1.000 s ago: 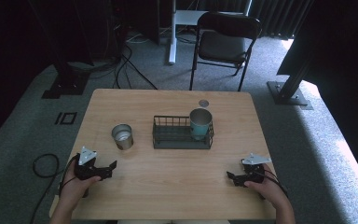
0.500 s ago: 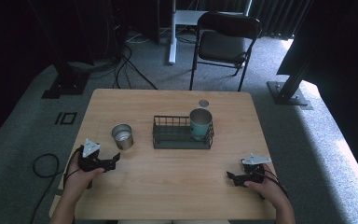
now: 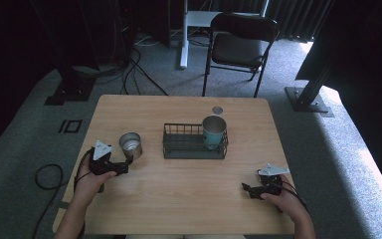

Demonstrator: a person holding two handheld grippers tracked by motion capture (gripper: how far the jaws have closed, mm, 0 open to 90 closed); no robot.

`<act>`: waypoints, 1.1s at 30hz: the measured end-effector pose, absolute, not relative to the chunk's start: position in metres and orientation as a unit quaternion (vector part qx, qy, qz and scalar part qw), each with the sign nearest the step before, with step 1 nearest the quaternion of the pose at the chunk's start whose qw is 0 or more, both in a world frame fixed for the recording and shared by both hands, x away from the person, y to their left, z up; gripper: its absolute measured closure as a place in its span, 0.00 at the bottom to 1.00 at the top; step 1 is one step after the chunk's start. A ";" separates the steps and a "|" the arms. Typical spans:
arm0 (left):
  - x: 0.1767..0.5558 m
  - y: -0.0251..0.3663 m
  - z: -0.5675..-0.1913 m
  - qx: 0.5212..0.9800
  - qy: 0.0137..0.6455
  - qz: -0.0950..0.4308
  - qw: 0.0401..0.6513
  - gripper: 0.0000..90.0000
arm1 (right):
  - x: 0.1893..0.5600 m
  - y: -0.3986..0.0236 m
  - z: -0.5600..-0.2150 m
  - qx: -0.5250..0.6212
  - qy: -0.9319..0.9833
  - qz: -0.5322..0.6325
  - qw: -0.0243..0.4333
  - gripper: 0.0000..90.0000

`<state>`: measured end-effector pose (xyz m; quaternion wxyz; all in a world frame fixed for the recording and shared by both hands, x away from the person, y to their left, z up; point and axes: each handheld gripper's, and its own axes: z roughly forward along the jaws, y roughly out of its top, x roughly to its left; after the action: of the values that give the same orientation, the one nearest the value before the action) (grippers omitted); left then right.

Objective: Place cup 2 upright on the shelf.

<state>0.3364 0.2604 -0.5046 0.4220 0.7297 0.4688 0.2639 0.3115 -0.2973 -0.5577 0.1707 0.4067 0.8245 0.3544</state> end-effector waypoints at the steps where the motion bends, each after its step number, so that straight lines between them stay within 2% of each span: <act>1: 0.338 0.260 -0.504 0.731 0.467 0.267 0.421 0.03 | 0.311 -0.297 -0.558 0.407 0.825 0.354 0.171 0.13; 33: 0.381 0.241 -0.512 0.729 0.469 0.267 0.421 0.03 | 0.311 -0.297 -0.558 0.407 0.824 0.355 0.171 0.13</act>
<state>0.3813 0.2411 -0.5121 0.4210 0.7290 0.4690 0.2670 0.3115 -0.2974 -0.5577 0.1708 0.4067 0.8244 0.3545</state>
